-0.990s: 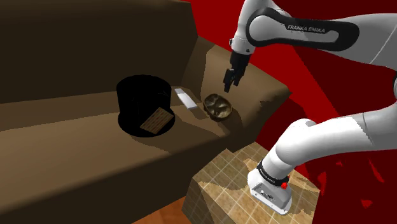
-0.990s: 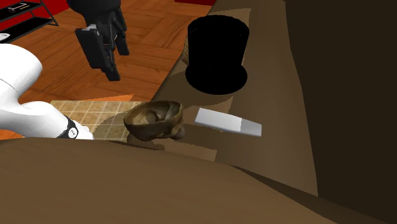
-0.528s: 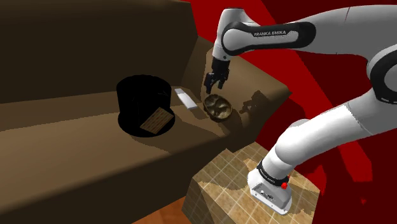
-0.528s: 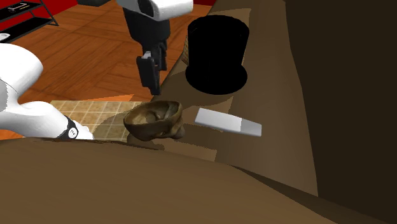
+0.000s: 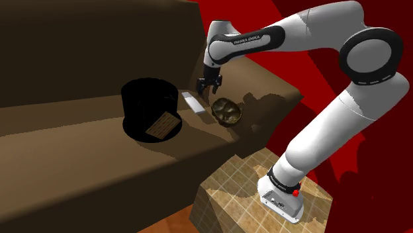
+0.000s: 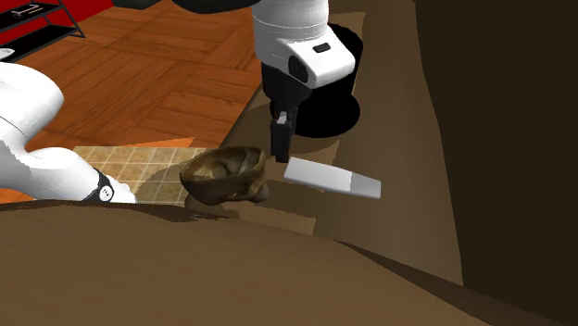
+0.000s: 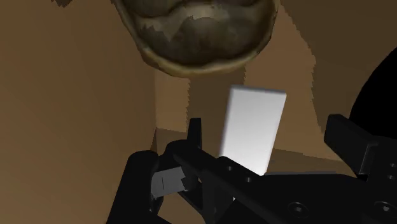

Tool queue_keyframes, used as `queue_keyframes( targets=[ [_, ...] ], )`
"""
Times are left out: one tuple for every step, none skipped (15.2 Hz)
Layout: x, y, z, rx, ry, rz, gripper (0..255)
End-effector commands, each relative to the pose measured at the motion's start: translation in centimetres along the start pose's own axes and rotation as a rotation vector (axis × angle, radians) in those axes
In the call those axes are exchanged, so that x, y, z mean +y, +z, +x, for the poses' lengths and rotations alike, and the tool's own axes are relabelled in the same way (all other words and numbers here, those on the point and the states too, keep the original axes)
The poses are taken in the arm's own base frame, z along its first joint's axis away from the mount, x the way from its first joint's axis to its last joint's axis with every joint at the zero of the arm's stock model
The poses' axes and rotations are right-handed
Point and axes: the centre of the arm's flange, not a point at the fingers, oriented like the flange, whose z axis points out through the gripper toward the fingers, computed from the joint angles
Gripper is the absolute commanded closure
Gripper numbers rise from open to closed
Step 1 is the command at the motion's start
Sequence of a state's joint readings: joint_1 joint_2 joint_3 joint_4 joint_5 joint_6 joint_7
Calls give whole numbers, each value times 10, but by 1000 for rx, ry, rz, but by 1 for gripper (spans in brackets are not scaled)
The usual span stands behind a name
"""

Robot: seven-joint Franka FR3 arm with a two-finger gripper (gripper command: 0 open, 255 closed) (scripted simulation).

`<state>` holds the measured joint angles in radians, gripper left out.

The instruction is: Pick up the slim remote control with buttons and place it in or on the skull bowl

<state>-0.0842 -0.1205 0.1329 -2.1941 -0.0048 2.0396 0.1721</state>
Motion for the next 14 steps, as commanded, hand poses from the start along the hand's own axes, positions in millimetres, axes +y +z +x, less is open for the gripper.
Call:
queue_keyframes(
  targets=[
    [-6, 15, 22, 4, 32, 1, 0],
    [-6, 21, 34, 6, 48, 1, 0],
    [-6, 28, 45, 7, 63, 2, 0],
    [-7, 34, 56, 9, 78, 2, 0],
    [-7, 41, 67, 10, 94, 2, 0],
    [-7, 47, 78, 12, 109, 2, 0],
    [-6, 54, 90, 14, 125, 2, 0],
    [-6, 60, 101, 15, 140, 3, 0],
    [-5, 63, 105, 16, 146, 3, 0],
    [-5, 68, 105, 16, 146, 3, 0],
    [-5, 73, 105, 16, 146, 3, 0],
    [-5, 78, 105, 16, 146, 3, 0],
    [-5, 84, 105, 16, 146, 3, 0],
    [-6, 89, 105, 16, 146, 3, 0]
  ],
)
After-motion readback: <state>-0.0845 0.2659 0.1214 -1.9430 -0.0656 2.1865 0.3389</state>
